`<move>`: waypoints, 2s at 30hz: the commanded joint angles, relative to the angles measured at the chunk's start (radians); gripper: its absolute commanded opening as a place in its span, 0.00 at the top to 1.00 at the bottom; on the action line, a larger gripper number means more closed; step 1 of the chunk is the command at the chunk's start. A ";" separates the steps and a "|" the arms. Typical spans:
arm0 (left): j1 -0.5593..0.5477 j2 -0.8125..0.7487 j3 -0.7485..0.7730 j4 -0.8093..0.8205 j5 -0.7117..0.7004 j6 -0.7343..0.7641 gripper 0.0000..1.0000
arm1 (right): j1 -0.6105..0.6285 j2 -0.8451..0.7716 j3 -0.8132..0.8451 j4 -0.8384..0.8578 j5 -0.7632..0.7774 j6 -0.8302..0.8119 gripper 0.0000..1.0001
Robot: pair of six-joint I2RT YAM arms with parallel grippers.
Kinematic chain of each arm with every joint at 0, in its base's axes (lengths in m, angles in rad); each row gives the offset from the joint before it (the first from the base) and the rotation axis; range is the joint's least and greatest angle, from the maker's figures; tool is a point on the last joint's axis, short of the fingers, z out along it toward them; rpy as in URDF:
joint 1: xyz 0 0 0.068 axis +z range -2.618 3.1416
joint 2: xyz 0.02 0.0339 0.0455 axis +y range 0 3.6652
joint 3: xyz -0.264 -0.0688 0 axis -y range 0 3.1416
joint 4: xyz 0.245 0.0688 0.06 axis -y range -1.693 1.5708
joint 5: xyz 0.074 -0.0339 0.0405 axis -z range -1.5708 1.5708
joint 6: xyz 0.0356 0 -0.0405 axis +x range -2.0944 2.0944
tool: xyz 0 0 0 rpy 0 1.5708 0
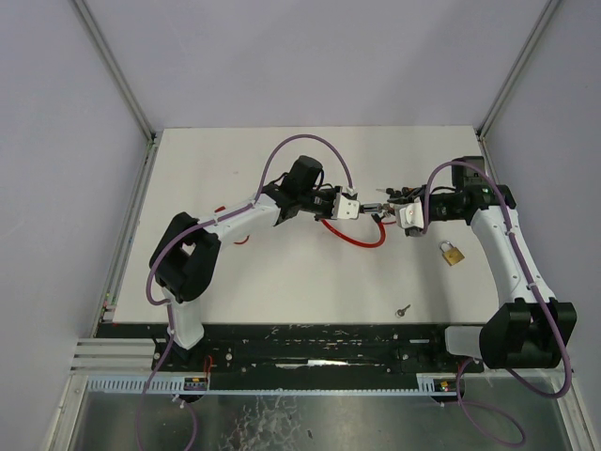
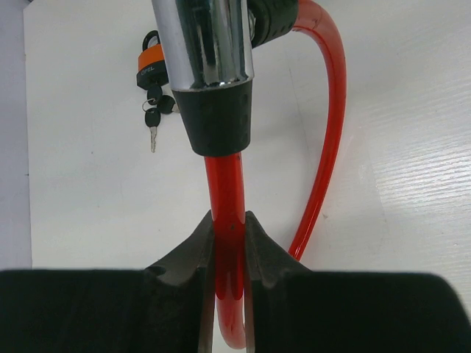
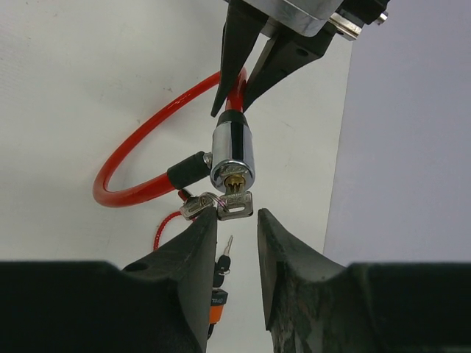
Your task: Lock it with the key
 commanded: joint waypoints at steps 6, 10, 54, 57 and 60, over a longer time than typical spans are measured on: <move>0.005 0.037 0.008 -0.060 0.008 0.019 1.00 | 0.012 -0.001 -0.011 0.010 0.008 0.029 0.68; 0.006 0.037 0.009 -0.060 0.005 0.018 1.00 | 0.012 -0.008 -0.014 0.003 0.003 0.041 0.67; 0.006 0.046 0.020 -0.075 0.014 0.022 1.00 | 0.060 -0.069 -0.021 0.051 0.110 -0.011 0.69; 0.006 0.046 0.020 -0.075 0.014 0.020 1.00 | 0.060 -0.072 -0.025 0.060 0.109 0.007 0.71; 0.006 0.044 0.019 -0.075 0.011 0.020 1.00 | 0.060 -0.079 -0.031 0.077 0.103 0.057 0.72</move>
